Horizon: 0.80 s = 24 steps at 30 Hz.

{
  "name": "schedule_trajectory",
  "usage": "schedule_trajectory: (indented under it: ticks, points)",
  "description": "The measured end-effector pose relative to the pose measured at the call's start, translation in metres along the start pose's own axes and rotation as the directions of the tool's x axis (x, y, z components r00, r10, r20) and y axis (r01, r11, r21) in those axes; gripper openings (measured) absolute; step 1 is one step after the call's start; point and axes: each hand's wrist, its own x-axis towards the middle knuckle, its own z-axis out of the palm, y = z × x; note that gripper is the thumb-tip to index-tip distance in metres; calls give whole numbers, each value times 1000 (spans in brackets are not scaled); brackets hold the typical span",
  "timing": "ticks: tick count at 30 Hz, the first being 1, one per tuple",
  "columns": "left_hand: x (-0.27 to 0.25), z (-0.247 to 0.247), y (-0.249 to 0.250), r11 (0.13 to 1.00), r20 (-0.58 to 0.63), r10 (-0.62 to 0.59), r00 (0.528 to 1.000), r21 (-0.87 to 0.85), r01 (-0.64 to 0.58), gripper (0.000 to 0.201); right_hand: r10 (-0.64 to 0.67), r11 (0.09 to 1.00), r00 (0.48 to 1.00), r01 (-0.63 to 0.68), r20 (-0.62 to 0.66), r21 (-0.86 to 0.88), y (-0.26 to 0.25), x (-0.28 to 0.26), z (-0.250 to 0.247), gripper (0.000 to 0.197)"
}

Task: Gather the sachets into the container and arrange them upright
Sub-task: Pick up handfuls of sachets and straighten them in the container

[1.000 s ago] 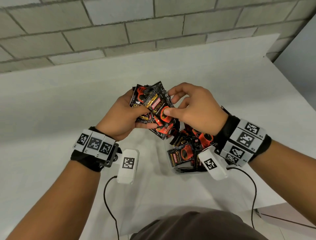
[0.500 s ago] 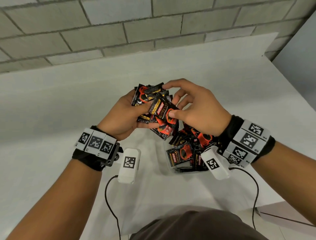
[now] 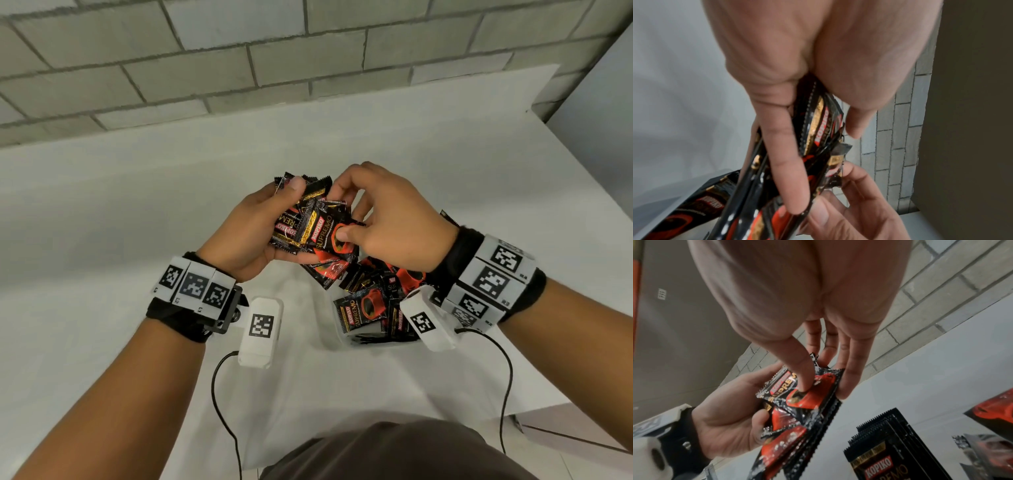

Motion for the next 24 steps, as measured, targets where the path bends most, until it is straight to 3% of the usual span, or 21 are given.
schedule_trajectory:
  ticks: [7, 12, 17, 24]
  points:
    - [0, -4, -2, 999, -58, -4, 998, -39, 2, 23, 89, 996, 996, -89, -3, 19, 9, 2, -3, 23]
    - [1, -13, -1, 998, -107, 49, 993, 32, -46, 20, 120, 989, 988, -111, -96, 95, 17, 7, -10, 15]
    - [-1, -11, -3, 987, -10, 63, 998, 150, -61, 23, 75, 993, 993, -66, -89, 93, 13, 7, -10, 31]
    - [-3, -4, -7, 990, 65, 51, 997, 130, -59, 30, 22, 998, 989, -12, -149, 66, 9, 5, -8, 36]
